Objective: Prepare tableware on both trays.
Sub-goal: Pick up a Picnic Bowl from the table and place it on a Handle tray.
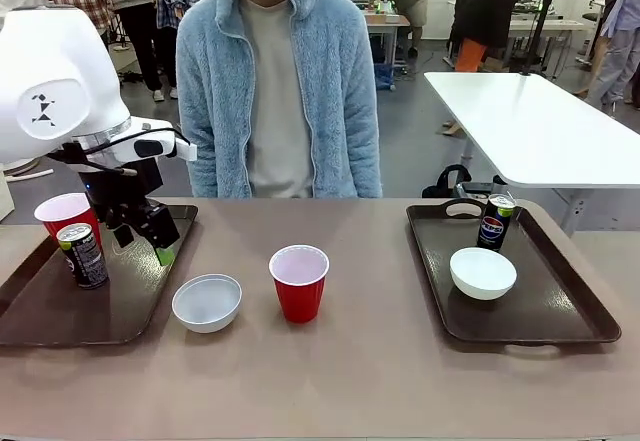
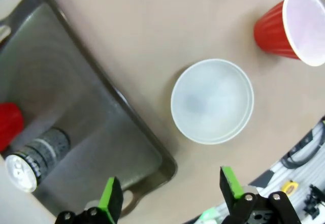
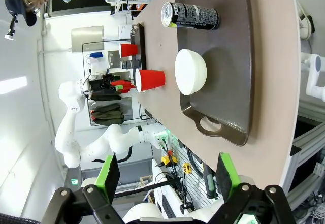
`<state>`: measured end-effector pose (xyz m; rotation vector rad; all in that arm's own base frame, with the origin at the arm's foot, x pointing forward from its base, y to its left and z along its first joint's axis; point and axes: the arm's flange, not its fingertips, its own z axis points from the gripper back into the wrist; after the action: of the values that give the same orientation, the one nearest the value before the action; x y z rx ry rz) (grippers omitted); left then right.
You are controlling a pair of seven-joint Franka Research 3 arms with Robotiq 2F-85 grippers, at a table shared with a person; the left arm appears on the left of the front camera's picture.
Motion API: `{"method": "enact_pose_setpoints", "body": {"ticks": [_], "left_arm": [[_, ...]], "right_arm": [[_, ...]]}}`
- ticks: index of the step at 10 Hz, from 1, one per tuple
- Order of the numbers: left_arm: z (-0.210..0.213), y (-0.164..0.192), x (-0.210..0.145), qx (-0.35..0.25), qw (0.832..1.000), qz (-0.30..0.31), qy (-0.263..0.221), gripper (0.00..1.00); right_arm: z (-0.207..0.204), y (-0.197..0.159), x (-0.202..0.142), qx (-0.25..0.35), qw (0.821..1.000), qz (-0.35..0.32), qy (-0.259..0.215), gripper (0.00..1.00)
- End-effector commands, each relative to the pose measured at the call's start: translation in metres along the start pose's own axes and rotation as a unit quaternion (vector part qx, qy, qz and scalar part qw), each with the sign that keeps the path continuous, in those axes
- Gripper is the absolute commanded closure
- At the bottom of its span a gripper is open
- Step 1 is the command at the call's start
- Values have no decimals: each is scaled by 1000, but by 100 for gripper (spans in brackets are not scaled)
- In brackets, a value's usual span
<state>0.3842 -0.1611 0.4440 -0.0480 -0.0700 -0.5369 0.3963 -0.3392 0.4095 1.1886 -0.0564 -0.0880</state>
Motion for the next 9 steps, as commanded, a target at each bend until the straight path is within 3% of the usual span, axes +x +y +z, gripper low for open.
{"method": "enact_pose_setpoints", "body": {"ticks": [1,4,6,9], "left_arm": [[2,5,1,4,1000,0,17,0],[-2,2,-1,0,1000,0,7,0],[-11,-10,14,4,998,-59,4,0],[-25,-18,21,33,995,-90,2,0]], "right_arm": [[0,1,0,3,1000,-2,-4,0],[0,1,0,3,1000,-2,-4,0],[0,1,0,3,1000,-2,-4,0],[0,1,0,3,1000,-2,-4,0]]}}
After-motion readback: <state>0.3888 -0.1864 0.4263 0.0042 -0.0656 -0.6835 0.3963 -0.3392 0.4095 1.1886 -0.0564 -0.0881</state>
